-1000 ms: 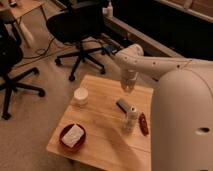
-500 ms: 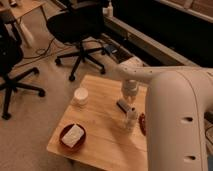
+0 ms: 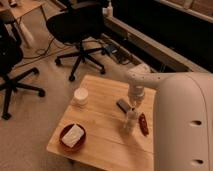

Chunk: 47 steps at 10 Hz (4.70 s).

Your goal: Push the eraser across the table

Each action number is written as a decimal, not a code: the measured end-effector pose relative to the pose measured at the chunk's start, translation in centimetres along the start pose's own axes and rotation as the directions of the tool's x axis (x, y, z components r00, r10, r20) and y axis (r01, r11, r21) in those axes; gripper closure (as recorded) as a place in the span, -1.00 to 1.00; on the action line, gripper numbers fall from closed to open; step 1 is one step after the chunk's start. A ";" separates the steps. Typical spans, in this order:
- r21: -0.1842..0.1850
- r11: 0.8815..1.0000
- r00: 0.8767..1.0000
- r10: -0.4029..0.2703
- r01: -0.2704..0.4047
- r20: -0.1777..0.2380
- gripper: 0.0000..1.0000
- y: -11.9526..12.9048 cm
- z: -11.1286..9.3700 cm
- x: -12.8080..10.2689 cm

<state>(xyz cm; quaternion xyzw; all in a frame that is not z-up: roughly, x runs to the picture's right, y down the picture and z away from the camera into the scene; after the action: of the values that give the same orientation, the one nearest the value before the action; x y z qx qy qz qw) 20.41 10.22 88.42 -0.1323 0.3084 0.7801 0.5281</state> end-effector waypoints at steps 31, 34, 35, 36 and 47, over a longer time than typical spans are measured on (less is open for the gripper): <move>-0.115 0.993 0.996 0.013 -0.002 0.093 1.00 12.4 1.3 0.0; -0.108 0.994 0.994 0.005 0.006 0.105 1.00 13.8 1.7 0.3; -0.109 0.994 0.995 -0.005 0.016 0.100 1.00 14.2 1.8 0.7; -0.109 0.994 0.996 -0.012 0.022 0.093 1.00 14.4 2.0 1.2; -0.309 0.907 0.931 -0.340 0.287 -0.133 1.00 23.5 -1.9 24.4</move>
<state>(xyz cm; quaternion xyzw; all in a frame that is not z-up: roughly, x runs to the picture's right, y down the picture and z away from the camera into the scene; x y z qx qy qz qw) -11.02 21.22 81.96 -0.3264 0.2152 0.7050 0.5917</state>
